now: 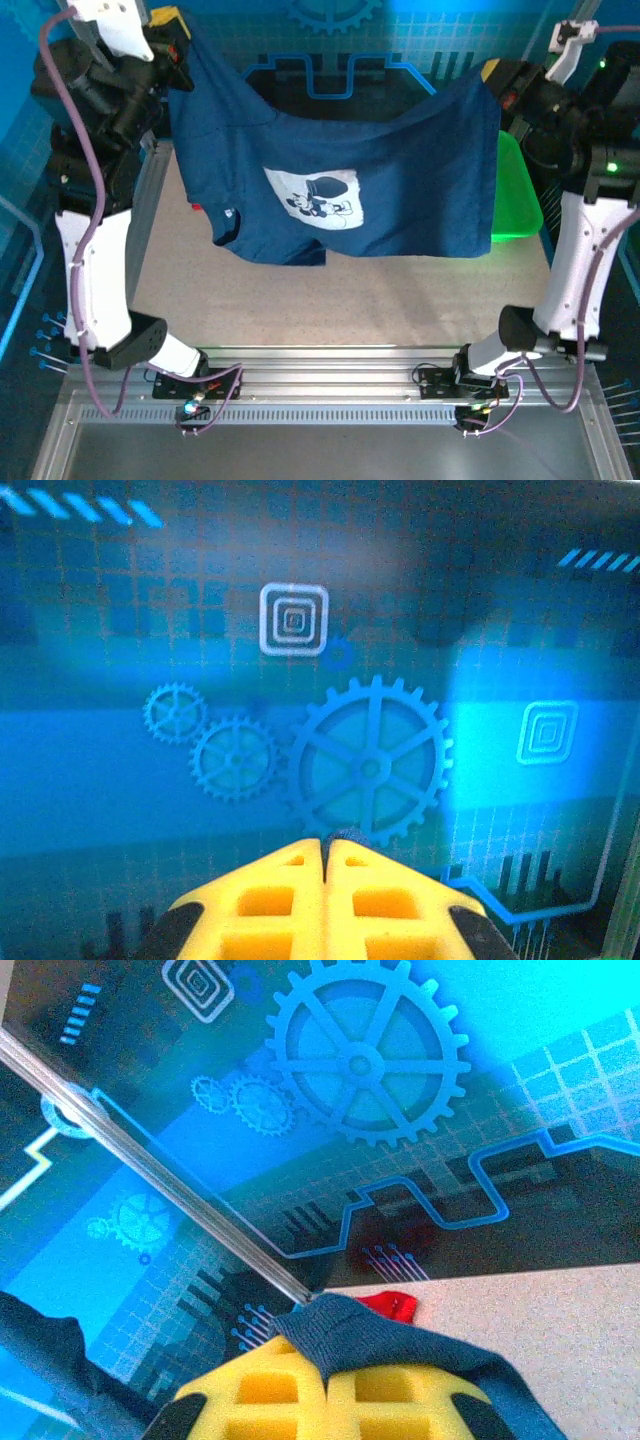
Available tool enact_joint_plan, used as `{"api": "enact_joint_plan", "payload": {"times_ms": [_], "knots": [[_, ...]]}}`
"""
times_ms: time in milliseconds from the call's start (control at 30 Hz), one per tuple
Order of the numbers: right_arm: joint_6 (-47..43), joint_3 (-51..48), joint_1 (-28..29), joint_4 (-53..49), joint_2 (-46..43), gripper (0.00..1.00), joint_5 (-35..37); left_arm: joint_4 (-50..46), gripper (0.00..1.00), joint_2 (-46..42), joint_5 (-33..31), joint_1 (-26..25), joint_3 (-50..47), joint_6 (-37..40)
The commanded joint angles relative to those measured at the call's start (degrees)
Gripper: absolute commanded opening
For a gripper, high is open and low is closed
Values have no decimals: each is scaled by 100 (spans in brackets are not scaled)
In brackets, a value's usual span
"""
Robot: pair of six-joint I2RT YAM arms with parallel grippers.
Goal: Fold and stack the t-shirts
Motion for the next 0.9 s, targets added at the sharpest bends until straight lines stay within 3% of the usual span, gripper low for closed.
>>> {"api": "enact_joint_plan", "payload": {"times_ms": [0,167,367,500,633,867], "knots": [[245,952,12,213,793,0,-192,525,0,495,486,197,506,-231],[946,2249,20,826,2269,0,-418,987,0,1247,1071,742,749,-1144],[1735,2547,9,2037,3395,0,-344,1125,0,1996,1615,1094,956,-1789],[2201,2744,-33,2940,3854,0,-104,1537,0,2349,1807,1192,1044,-2056],[2483,2826,-175,4016,4011,0,282,1845,0,2674,1817,1264,1747,-2215],[3085,2803,-713,4661,3843,0,213,1965,0,2075,2002,1441,1727,-1836]]}}
